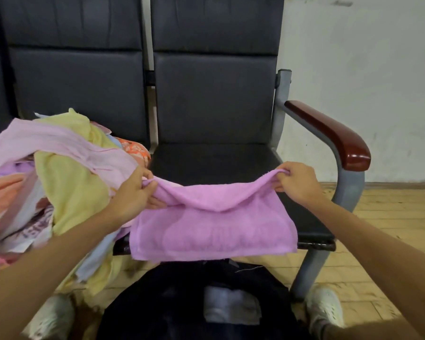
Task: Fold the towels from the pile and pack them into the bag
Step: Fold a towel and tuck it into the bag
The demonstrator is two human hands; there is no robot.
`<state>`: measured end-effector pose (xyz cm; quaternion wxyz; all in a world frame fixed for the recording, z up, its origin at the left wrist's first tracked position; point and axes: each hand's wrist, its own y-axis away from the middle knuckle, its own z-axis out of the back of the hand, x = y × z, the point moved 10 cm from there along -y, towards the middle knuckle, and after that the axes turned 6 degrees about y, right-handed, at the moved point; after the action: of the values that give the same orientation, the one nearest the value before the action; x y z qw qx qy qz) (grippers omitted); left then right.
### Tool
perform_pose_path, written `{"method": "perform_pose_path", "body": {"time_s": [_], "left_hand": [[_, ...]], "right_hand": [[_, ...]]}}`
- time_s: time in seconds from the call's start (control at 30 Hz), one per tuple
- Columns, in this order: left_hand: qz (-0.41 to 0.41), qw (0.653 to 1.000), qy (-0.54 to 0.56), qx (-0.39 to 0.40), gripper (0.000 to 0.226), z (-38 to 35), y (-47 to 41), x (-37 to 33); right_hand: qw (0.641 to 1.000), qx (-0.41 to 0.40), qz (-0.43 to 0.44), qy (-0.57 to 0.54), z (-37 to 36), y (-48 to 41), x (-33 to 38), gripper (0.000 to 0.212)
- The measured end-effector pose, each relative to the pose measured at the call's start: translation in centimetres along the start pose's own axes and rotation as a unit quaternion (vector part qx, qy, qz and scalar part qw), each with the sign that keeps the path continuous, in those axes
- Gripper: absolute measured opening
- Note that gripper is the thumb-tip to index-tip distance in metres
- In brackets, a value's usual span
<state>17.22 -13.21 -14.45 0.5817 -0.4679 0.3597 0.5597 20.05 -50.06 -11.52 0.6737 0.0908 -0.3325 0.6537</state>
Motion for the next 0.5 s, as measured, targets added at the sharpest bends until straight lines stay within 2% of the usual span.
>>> {"method": "perform_pose_path", "body": {"time_s": [0.07,0.13,0.27,0.4,0.5], "left_hand": [[0.014,0.999,-0.005,0.049,0.018,-1.0,1.3,1.1],[-0.013,0.992,-0.082,0.098,0.020,-1.8,2.2,2.2],[-0.071,0.957,-0.191,0.206,0.014,-2.9,3.3,4.1],[-0.094,0.919,-0.251,0.290,0.044,-3.7,3.5,4.9],[-0.086,0.929,-0.254,0.255,0.045,-3.2,1.7,5.4]], "right_hand": [[0.998,0.060,0.020,0.029,-0.7,1.4,0.2,0.019],[0.988,0.117,0.054,0.082,-1.4,3.0,0.4,0.020],[0.935,0.250,0.122,0.222,-4.2,5.9,0.1,0.031],[0.935,0.241,0.134,0.225,-5.4,5.2,-0.4,0.033],[0.940,0.214,0.139,0.225,-6.5,3.9,-0.4,0.031]]}}
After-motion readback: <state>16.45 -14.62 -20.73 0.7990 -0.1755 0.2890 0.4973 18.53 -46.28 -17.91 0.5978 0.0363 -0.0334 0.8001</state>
